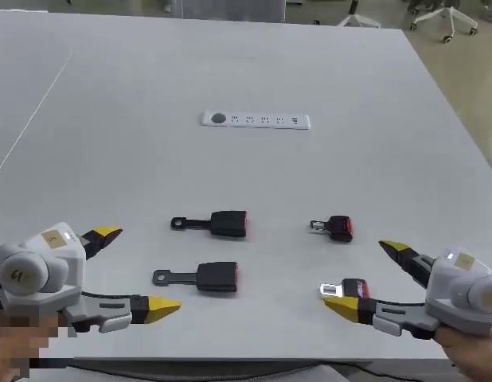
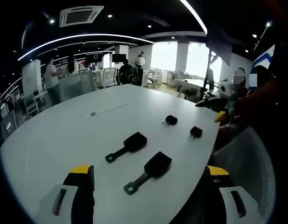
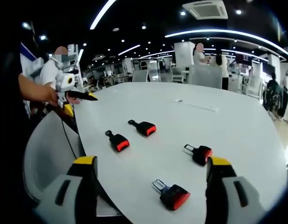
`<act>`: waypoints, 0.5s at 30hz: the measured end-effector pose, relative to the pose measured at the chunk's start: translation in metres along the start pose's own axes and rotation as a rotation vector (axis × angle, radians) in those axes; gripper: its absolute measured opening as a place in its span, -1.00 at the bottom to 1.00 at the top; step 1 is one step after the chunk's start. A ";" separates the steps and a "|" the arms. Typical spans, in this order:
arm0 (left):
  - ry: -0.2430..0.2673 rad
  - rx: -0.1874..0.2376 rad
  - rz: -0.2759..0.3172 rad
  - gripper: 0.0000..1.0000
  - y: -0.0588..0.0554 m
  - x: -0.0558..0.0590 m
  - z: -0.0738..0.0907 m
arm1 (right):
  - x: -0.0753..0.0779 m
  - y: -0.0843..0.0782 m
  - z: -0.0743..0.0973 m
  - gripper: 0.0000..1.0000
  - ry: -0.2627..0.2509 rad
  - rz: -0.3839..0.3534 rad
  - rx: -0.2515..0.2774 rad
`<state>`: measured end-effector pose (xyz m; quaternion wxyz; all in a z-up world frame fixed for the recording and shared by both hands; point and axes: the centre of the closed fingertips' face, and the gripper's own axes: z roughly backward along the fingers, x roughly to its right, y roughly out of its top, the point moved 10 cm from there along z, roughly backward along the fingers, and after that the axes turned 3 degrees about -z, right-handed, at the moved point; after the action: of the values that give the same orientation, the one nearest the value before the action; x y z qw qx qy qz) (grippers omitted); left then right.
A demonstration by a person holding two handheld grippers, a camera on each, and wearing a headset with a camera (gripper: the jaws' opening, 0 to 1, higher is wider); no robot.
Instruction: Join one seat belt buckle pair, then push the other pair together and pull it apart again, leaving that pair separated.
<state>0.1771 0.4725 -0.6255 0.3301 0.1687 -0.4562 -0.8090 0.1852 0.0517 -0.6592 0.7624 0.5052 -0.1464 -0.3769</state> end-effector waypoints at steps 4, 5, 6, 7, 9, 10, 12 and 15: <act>0.001 -0.009 0.005 1.00 -0.004 -0.002 0.002 | 0.000 -0.002 0.002 0.97 0.001 0.001 -0.005; 0.002 -0.015 0.002 1.00 -0.005 -0.002 0.002 | 0.000 -0.002 0.002 0.97 0.002 0.001 -0.005; 0.002 -0.017 0.002 1.00 -0.005 -0.003 0.002 | 0.000 -0.002 0.002 0.97 0.002 0.004 -0.003; 0.001 -0.018 0.007 1.00 -0.006 -0.003 0.002 | 0.000 -0.002 0.002 0.97 0.003 0.005 -0.002; -0.001 -0.018 0.008 1.00 -0.006 -0.003 0.002 | 0.000 -0.002 0.002 0.97 0.007 0.008 -0.004; -0.006 -0.020 0.003 1.00 -0.007 -0.003 0.002 | 0.000 -0.002 0.002 0.97 0.015 0.016 -0.001; -0.023 -0.034 -0.009 1.00 -0.008 -0.003 0.001 | -0.001 -0.001 0.001 0.97 0.031 0.048 -0.004; -0.038 -0.042 -0.018 1.00 -0.007 -0.003 0.001 | -0.001 0.001 -0.001 0.98 0.056 0.074 0.001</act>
<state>0.1762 0.4780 -0.6315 0.3177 0.1502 -0.4436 -0.8244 0.1853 0.0532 -0.6584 0.7794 0.5101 -0.1440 -0.3342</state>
